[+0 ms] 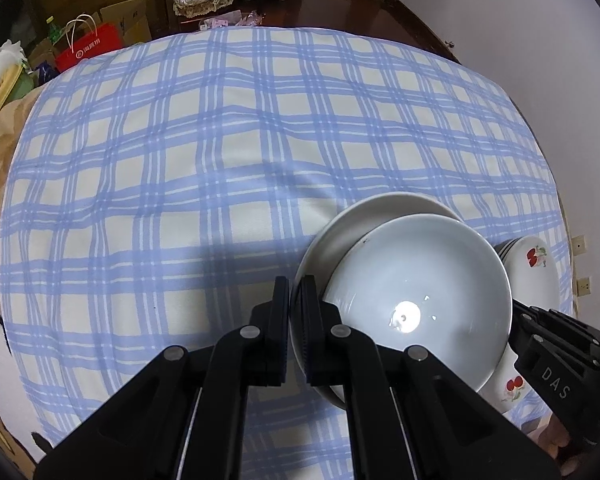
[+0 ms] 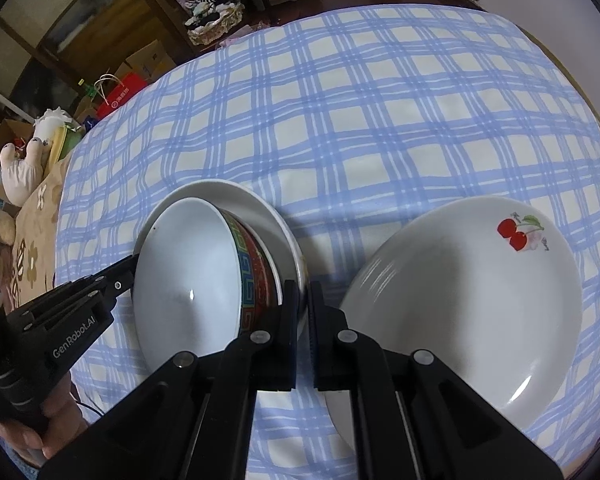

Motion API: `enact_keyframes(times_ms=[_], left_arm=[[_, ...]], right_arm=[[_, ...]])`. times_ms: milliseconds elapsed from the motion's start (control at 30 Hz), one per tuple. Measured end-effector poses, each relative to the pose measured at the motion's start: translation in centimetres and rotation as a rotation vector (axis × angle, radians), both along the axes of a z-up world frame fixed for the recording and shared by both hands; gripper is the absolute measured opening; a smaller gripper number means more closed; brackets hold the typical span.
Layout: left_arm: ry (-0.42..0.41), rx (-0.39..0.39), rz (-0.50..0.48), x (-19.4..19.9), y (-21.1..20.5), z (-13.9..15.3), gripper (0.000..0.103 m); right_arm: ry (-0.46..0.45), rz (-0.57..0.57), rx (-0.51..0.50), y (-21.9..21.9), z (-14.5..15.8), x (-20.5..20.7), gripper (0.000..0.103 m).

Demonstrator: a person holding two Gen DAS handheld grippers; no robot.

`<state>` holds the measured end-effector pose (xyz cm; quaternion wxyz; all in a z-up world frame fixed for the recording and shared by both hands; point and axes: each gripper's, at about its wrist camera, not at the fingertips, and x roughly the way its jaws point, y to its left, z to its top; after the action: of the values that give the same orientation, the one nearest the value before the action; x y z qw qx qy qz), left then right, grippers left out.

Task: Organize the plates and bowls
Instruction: 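Lift the bowl stack with both tools and carry it toward the cherry plates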

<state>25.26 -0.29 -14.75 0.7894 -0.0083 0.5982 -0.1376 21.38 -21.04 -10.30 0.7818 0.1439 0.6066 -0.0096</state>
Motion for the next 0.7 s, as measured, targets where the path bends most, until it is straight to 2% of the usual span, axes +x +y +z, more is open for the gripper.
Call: enact_keyframes(times_ms=[100, 400, 700], left_arm=[[-0.008, 0.012, 0.005, 0.0, 0.0, 0.0, 0.004], [-0.02, -0.024, 0.036, -0.3, 0.9, 0.0, 0.004], [-0.032, -0.054, 0.044, -0.7, 1.1, 1.3, 0.003]], right_arm=[[0.005, 0.011, -0.002, 0.1, 0.0, 0.1, 0.008], [0.017, -0.015, 0.019, -0.2, 0.1, 0.2, 0.008], [-0.004, 0.017, 0.001, 0.0, 0.6, -0.1, 0.006]])
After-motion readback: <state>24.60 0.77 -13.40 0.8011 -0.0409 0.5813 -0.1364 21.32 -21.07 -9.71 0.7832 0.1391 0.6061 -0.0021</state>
